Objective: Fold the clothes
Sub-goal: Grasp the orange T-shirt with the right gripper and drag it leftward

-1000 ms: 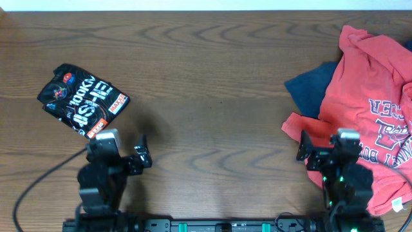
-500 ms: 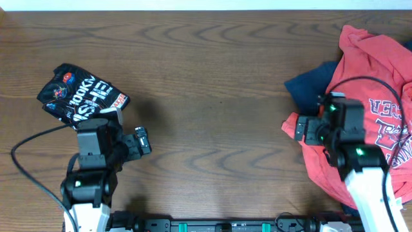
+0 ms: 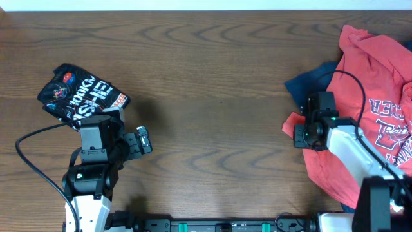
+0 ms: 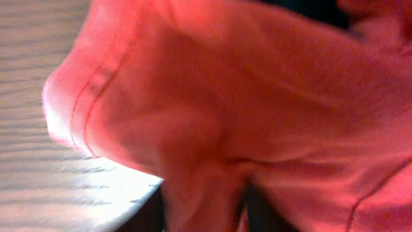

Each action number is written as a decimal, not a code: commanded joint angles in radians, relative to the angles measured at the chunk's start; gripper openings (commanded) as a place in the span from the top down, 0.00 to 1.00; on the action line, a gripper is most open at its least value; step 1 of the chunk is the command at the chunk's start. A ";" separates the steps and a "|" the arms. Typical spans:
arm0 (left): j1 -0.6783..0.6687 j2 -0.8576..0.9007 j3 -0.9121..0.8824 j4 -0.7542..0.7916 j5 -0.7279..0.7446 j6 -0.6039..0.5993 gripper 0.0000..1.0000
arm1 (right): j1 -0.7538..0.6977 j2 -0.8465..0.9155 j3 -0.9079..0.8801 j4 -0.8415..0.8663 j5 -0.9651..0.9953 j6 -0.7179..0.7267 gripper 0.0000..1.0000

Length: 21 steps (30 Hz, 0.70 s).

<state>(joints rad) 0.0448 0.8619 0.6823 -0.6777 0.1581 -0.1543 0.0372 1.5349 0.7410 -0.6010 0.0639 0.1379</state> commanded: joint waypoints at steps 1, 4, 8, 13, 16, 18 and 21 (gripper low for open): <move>0.002 0.000 0.024 -0.002 0.010 -0.005 0.02 | 0.002 0.022 0.014 0.003 0.011 0.044 0.99; 0.002 0.000 0.024 -0.002 0.010 -0.005 0.02 | 0.002 -0.005 0.029 -0.021 0.007 0.061 0.99; 0.002 0.000 0.024 -0.002 0.010 -0.005 0.02 | 0.002 -0.102 0.117 -0.124 0.007 0.071 0.99; 0.002 0.000 0.024 -0.002 0.010 -0.005 0.02 | 0.003 -0.251 0.283 -0.254 0.002 0.069 0.99; 0.002 0.000 0.024 -0.002 0.010 -0.005 0.02 | 0.004 -0.307 0.329 -0.282 -0.163 -0.037 0.99; 0.002 0.000 0.024 -0.002 0.010 -0.005 0.02 | 0.017 -0.327 0.327 -0.286 -0.346 -0.135 0.99; 0.002 0.000 0.024 -0.002 0.010 -0.005 0.02 | 0.070 -0.324 0.324 -0.311 -0.562 -0.242 0.99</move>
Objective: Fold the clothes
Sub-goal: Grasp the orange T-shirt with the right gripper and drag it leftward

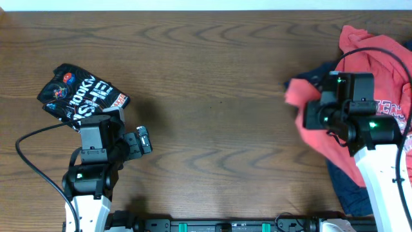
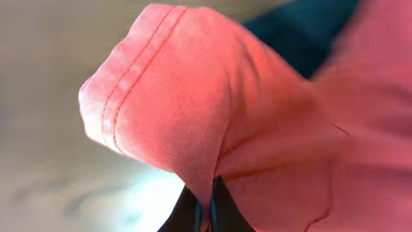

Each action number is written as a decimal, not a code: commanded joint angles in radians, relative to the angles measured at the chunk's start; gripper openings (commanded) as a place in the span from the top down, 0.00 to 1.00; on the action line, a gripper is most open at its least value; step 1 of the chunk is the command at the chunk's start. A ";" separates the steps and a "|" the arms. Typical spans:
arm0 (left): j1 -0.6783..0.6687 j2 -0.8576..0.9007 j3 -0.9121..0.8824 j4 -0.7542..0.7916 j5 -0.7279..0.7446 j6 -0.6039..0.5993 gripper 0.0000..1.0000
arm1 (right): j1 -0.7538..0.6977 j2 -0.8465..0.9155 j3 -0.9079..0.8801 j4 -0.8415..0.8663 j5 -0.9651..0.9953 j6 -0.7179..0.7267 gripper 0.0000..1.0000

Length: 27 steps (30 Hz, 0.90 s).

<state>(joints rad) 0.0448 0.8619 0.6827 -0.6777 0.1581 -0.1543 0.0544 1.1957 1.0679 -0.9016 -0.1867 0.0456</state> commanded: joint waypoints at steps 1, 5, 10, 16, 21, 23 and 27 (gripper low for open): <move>0.002 0.000 0.024 -0.002 0.010 -0.005 0.02 | 0.083 0.020 -0.006 -0.012 -0.357 -0.167 0.99; 0.002 0.000 0.024 -0.002 0.010 -0.005 0.02 | 0.230 0.047 -0.026 0.035 -0.397 -0.174 0.97; 0.002 0.000 0.024 0.002 0.010 -0.005 0.02 | 0.444 0.133 -0.036 0.189 -0.380 -0.145 0.94; 0.002 0.000 0.024 0.005 0.010 -0.005 0.02 | 0.631 0.314 -0.036 0.454 -0.262 -0.039 0.96; 0.002 0.000 0.024 0.005 0.010 -0.005 0.02 | 0.728 0.480 -0.036 0.710 -0.253 0.032 0.97; 0.002 0.000 0.024 0.006 0.010 -0.005 0.02 | 0.745 0.520 -0.036 0.787 -0.225 0.079 0.97; 0.002 0.000 0.024 0.010 0.012 -0.005 0.02 | 0.747 0.547 -0.035 0.893 -0.145 0.141 0.83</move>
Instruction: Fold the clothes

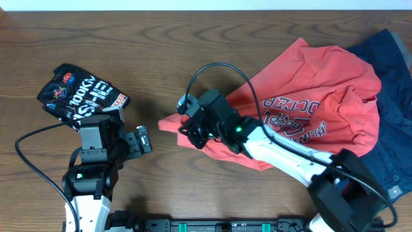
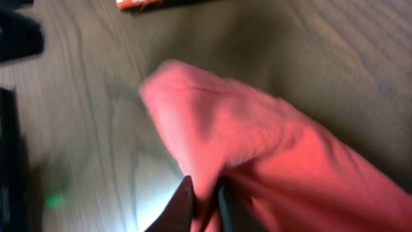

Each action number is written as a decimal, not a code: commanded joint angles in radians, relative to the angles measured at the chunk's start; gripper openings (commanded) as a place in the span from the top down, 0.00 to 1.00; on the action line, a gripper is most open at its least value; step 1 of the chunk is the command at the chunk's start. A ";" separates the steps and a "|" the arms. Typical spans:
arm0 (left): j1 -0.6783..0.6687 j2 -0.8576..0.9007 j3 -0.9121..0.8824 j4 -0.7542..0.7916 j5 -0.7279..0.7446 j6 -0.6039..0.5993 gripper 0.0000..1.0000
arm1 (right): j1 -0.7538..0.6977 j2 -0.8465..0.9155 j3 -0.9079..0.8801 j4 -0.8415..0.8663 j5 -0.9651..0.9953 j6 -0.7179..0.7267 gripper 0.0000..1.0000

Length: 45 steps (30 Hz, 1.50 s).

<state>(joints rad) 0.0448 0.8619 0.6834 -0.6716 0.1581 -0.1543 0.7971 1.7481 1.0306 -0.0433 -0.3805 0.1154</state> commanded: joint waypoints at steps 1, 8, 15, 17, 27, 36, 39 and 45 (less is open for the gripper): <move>0.002 0.000 0.023 0.004 0.016 -0.006 0.02 | -0.002 -0.009 0.004 0.039 0.079 0.071 0.59; 0.002 0.006 0.021 0.001 0.056 -0.250 0.02 | -0.122 -0.121 0.027 -0.202 0.399 0.181 0.01; -0.023 0.121 0.019 0.031 0.236 -0.261 0.02 | -0.327 -0.270 0.028 -0.540 0.493 0.221 0.01; -0.050 0.182 0.019 0.041 0.254 -0.271 0.02 | -0.387 -0.304 0.028 -0.608 0.496 0.221 0.01; -0.275 0.554 0.019 0.227 0.332 -0.358 0.02 | -0.583 -0.362 0.028 -0.759 0.496 0.221 0.01; -0.362 0.723 0.025 0.447 0.327 -0.289 0.94 | -0.596 -0.362 0.028 -0.806 0.497 0.221 0.01; -0.296 0.702 0.080 0.429 0.311 -0.229 0.94 | -0.597 -0.362 0.028 -0.819 0.506 0.221 0.01; -0.050 0.662 0.340 0.288 0.248 -0.167 0.94 | -0.644 -0.362 0.028 -0.851 0.542 0.233 0.01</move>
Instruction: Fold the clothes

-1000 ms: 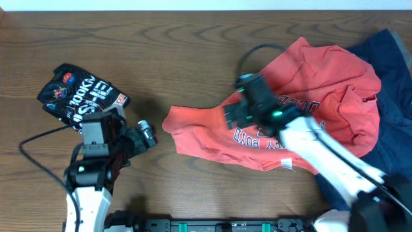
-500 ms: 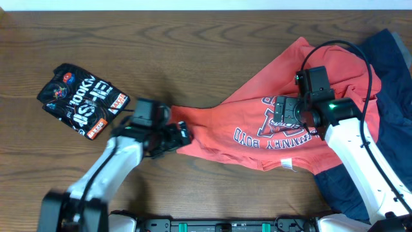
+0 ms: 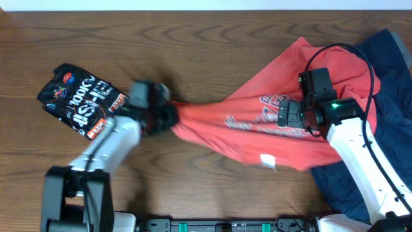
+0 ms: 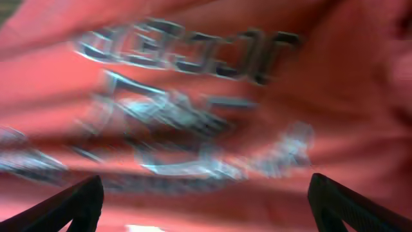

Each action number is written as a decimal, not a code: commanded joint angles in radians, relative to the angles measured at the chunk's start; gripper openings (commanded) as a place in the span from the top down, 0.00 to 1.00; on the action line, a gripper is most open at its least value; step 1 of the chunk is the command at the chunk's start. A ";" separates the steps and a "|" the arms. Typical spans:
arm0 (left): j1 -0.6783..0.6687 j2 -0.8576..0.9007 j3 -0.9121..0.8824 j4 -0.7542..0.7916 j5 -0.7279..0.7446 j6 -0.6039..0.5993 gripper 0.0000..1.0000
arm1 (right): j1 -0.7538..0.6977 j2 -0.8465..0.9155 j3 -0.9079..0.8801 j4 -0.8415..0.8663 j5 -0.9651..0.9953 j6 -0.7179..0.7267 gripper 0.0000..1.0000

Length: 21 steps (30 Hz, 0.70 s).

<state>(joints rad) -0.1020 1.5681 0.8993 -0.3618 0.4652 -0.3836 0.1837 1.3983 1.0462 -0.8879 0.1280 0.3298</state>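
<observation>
A red T-shirt point(image 3: 257, 122) with grey lettering lies stretched across the middle of the table, drawn to a point at its left end. There my left gripper point(image 3: 161, 116), blurred, has that tip of cloth in it. My right gripper point(image 3: 281, 116) hovers over the shirt's print with its fingers point(image 4: 71, 206) wide apart and nothing between them; in the right wrist view the gripper point(image 4: 209, 216) looks straight down on the blurred lettering point(image 4: 187, 122). A folded black printed shirt point(image 3: 80, 100) lies at the far left.
A navy garment point(image 3: 389, 103) lies under and beside the red shirt at the right edge of the table. The brown wooden table point(image 3: 212, 51) shows behind and in front of the shirt. A black cable point(image 3: 347, 48) loops over my right arm.
My right gripper has let go of the red shirt's end and now stands open further right over the print. My left gripper has moved from beside the black shirt onto that end.
My right gripper was first shut on the red shirt's edge in the pile at the right. Then it held that edge raised. Later it had it near the table's middle, with the shirt spread and the navy garment uncovered. Now the left gripper holds that end.
</observation>
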 commanded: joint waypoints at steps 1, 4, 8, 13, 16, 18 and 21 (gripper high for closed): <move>0.152 -0.043 0.188 -0.045 -0.066 0.063 0.94 | -0.047 -0.012 0.012 -0.012 0.034 0.019 0.01; 0.256 -0.043 0.297 -0.057 -0.065 0.061 0.94 | -0.079 -0.012 0.012 -0.016 0.033 0.018 0.01; 0.321 -0.043 0.337 -0.079 -0.054 0.057 0.02 | -0.105 -0.012 0.012 -0.019 0.033 0.016 0.01; 0.274 -0.022 0.319 -0.290 -0.026 0.046 0.02 | -0.107 -0.012 0.012 -0.021 0.033 0.013 0.01; 0.198 0.000 0.285 -0.377 0.042 0.044 0.02 | -0.107 -0.012 0.012 -0.022 0.033 0.014 0.01; 0.126 0.016 0.253 -0.396 0.051 0.011 0.02 | -0.107 -0.012 0.012 -0.025 0.033 0.013 0.01; -0.004 0.045 0.190 -0.346 0.051 -0.074 0.02 | -0.107 -0.012 0.012 -0.030 0.033 0.014 0.01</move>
<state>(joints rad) -0.0051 1.5787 1.1408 -0.7334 0.4816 -0.3759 0.0841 1.3983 1.0462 -0.9146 0.1505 0.3305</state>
